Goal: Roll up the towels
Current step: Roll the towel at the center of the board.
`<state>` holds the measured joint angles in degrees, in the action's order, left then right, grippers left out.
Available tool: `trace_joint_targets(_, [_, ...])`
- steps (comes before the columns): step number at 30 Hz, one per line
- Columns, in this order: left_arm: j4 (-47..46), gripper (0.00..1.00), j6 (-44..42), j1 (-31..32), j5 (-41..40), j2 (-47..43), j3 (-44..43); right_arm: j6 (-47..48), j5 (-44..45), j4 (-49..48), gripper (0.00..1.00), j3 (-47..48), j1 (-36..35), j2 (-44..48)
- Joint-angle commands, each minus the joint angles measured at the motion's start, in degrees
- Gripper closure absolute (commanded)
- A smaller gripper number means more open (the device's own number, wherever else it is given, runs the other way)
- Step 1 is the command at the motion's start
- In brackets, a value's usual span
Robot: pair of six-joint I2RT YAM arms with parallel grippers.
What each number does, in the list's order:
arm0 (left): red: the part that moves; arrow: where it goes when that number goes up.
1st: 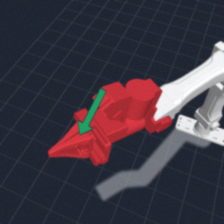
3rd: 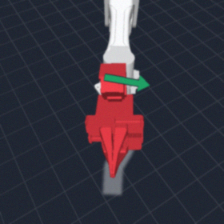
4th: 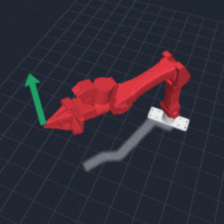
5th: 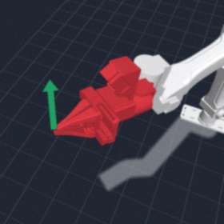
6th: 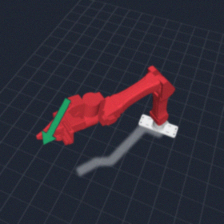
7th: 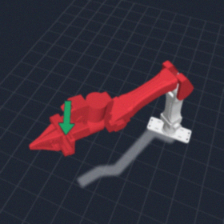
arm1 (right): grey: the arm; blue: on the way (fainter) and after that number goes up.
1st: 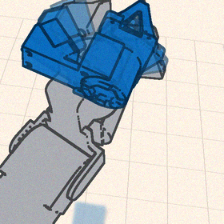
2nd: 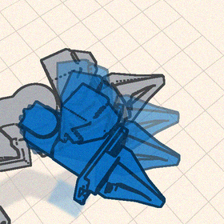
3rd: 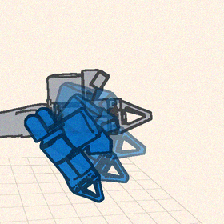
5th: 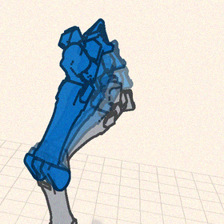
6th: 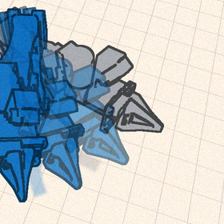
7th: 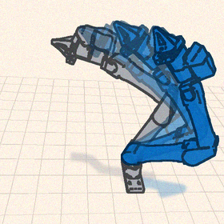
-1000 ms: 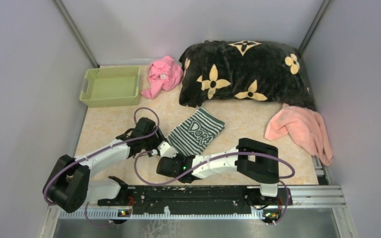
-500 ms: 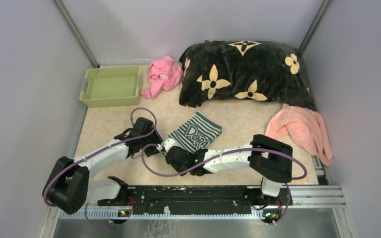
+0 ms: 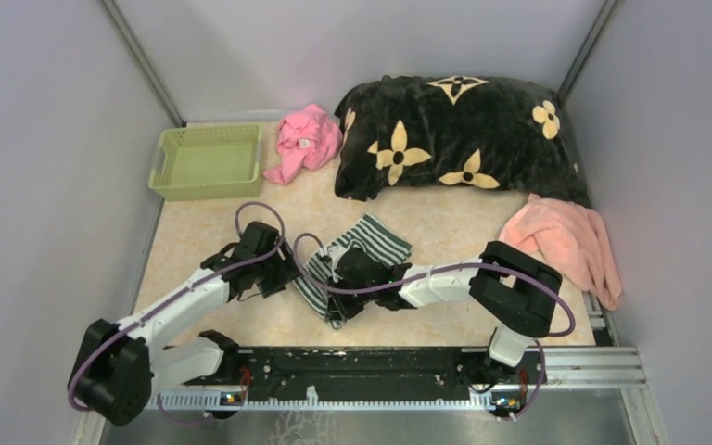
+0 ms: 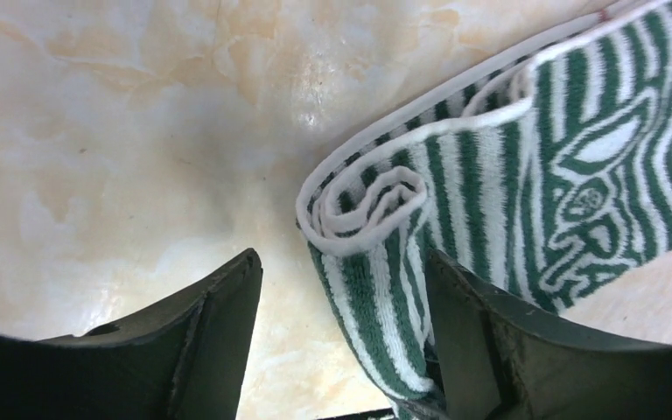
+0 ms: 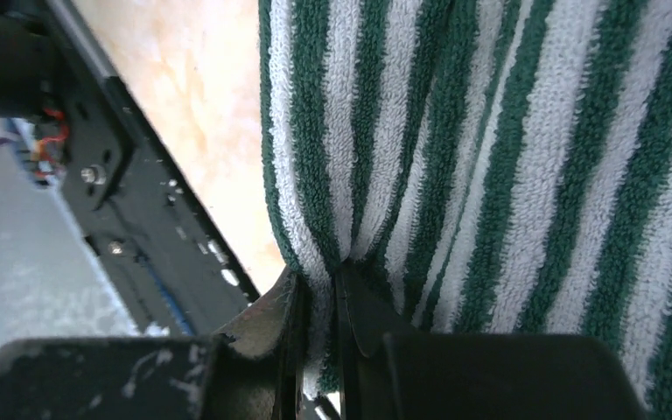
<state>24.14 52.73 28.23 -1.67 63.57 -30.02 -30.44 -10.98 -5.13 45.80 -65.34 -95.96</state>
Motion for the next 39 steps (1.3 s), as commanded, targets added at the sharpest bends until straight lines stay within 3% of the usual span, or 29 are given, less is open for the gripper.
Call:
trace_joint_targets(1, [6.91, 0.24, -1.67, -0.31, -2.39, -6.79, -1.82, -7.04, -14.3, -6.66, 0.98, -3.74, 4.07, 0.69])
trace_joint_targets(8, [8.42, 0.18, -1.66, -0.31, 2.05, -16.51, 2.16, -15.09, -26.66, -18.6, 0.98, -9.03, 11.74, -1.99])
trace_joint_targets(12, [4.61, 0.17, -1.49, -0.37, 6.34, -19.68, 5.0, -19.0, -30.83, -22.81, 0.97, -10.2, 14.67, -4.74])
trace_joint_targets(17, [-3.81, 0.17, -1.24, -0.37, 12.63, -17.66, 8.14, -25.45, -34.61, -31.86, 0.95, -12.37, 17.01, -7.91])
trace_joint_targets(22, [-9.74, 0.23, -1.97, -0.37, 14.08, -10.88, 7.65, -27.06, -34.15, -33.08, 0.92, -13.29, 18.28, -9.0])
trace_joint_targets(26, [-12.36, 0.31, -1.83, -0.3, 13.28, -4.73, 6.92, -22.21, -30.44, -24.22, 0.86, -11.55, 18.32, -5.77])
trace_joint_targets(29, [-12.86, 0.41, -1.15, -0.36, 12.24, -0.74, 6.29, -17.66, -27.06, -16.64, 0.74, -10.21, 18.24, -0.7])
trace_joint_targets(32, [-13.34, 0.44, -0.56, -0.35, 11.51, 1.59, 6.21, -12.18, -21.05, -6.92, 0.62, -8.12, 17.16, 6.31])
trace_joint_targets(36, [-12.93, 0.44, 0.24, -0.33, 10.61, 2.64, 6.05, -3.77, -5.56, 9.27, 0.52, -2.43, 11.98, 14.67])
trace_joint_targets(39, [-12.12, 0.43, 0.8, -0.35, 10.04, 2.64, 5.7, 1.55, 8.14, 17.76, 0.51, 1.35, 5.97, 18.81])
